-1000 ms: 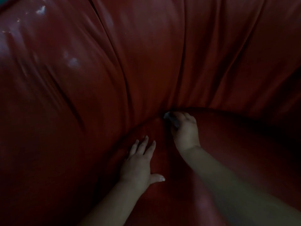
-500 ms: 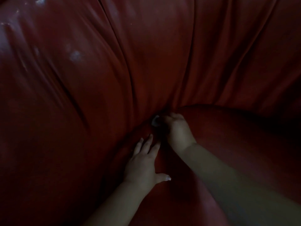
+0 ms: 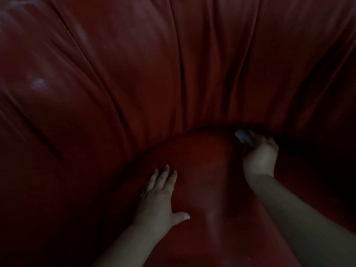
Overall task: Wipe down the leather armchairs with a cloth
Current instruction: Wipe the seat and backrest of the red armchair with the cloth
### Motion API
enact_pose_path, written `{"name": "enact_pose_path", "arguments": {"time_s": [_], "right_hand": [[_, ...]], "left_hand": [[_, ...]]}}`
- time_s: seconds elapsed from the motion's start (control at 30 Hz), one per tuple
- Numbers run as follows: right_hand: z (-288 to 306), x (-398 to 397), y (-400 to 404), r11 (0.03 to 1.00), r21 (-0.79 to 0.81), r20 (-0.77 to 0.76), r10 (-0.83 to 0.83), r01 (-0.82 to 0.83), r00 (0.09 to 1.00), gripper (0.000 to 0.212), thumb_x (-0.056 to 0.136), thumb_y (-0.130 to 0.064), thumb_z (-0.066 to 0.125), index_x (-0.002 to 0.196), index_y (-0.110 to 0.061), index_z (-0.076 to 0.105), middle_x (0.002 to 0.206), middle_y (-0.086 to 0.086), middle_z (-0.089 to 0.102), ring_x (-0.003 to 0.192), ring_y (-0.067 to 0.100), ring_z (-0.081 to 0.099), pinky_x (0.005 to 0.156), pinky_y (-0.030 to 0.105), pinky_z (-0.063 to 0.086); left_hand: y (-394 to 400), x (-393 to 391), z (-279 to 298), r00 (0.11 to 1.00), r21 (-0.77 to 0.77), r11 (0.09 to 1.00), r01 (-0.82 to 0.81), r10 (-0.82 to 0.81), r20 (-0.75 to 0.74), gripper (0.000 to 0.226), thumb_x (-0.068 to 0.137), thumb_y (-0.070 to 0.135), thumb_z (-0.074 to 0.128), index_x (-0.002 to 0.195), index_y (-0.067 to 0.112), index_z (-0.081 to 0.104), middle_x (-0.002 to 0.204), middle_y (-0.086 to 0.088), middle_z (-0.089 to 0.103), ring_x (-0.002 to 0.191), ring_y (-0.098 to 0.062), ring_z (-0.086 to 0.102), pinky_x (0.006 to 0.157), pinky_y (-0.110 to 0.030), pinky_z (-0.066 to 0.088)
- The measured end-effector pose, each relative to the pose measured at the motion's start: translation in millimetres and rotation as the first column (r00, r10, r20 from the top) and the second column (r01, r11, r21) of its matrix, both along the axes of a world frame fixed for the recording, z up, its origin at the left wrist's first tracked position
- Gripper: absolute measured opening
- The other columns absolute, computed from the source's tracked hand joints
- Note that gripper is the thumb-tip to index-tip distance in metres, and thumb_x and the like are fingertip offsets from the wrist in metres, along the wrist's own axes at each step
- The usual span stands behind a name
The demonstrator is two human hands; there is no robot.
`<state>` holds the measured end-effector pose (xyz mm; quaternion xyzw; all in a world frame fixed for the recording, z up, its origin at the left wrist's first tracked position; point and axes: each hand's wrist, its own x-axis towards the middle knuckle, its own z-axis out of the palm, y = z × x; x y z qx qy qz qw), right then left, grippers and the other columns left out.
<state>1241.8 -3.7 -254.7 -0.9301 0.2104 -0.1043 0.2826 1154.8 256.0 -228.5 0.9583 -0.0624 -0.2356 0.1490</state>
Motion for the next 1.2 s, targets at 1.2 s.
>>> {"name": "enact_pose_path", "arguments": {"time_s": [1.2], "right_hand": [[27.4,-168.4,-3.6,0.959,0.177,0.156,0.196,-0.223,0.968,0.037,0.07,0.002,0.08,0.103,-0.011,0.071,0.099,-0.004,0.064,0.092,0.018,0.061,0.088,0.021,0.044]], "left_hand": [[-25.0,-68.9,19.6,0.975,0.014,0.978,0.21,-0.21,0.072,0.089,0.085,0.061,0.054,0.153,0.035,0.002,0.151,0.021,-0.024,0.138,0.0,-0.023,0.115,-0.025,0.002]]}}
